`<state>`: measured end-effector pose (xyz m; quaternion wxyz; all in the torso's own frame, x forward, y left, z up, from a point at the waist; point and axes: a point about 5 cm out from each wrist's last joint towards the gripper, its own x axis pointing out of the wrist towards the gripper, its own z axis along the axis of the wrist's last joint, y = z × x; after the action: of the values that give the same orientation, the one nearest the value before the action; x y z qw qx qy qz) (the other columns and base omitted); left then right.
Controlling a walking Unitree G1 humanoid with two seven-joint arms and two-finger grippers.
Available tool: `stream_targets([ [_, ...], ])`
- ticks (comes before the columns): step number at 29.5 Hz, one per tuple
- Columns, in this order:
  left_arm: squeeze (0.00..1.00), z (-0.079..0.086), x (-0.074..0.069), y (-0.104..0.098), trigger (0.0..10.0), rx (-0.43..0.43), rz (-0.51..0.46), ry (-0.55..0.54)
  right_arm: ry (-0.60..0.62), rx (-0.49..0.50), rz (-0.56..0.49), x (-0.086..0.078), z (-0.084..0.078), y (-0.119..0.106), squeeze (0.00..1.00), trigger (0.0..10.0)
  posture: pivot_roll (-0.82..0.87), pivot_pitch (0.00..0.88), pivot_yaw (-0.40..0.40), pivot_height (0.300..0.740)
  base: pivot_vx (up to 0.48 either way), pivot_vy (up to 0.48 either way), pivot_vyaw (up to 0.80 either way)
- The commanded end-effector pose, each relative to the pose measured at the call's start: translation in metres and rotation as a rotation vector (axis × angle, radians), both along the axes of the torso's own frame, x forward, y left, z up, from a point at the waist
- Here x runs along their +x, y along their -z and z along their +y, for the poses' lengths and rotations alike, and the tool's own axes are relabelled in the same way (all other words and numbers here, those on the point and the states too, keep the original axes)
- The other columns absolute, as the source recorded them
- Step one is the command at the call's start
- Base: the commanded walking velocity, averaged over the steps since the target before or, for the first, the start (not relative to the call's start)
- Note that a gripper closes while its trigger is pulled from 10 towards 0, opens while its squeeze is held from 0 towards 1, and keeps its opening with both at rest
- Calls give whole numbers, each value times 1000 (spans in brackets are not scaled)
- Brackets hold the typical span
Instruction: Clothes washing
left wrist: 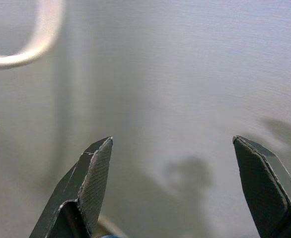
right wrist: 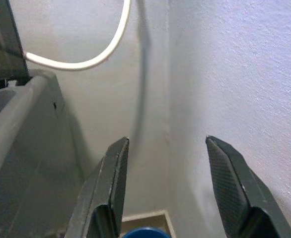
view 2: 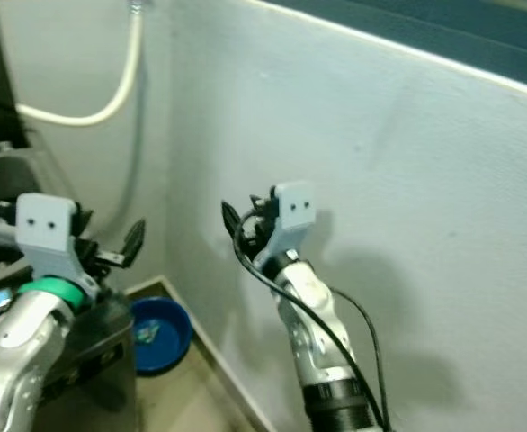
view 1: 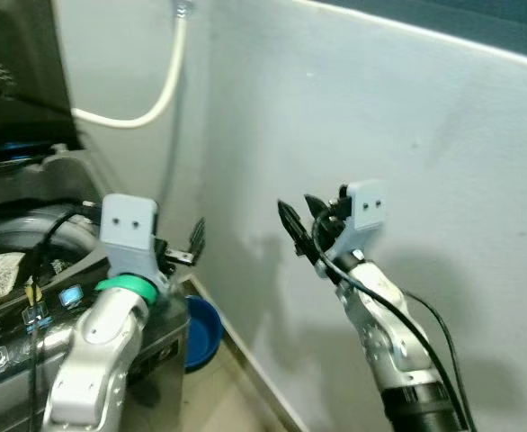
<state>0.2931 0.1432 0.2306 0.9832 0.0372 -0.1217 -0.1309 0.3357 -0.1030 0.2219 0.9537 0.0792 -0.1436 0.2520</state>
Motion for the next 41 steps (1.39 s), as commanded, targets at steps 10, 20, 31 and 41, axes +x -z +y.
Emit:
stream_targets([
  [10, 0, 2, -8, 27, 10000, 45, 111, 96, 6, -33, 162, -23, -25, 51, 0, 10000, -27, 39, -20, 740, 0, 0, -800],
  [20, 0, -1, -7, 49, 10000, 80, 185, 53, 182, -40, 251, -39, -39, 81, 0, 10000, -28, 37, -10, 740, 0, 0, -800],
  [31, 0, 18, -4, 83, 10000, 63, 414, -43, 246, -3, 293, -39, -25, 99, 0, 10000, 3, 16, 46, 740, 0, 0, -800],
  [41, 0, 24, -5, 90, 10000, 57, 444, -55, 249, -17, 331, -40, -15, 112, 0, 10000, 13, 0, 58, 740, 0, 0, -800],
])
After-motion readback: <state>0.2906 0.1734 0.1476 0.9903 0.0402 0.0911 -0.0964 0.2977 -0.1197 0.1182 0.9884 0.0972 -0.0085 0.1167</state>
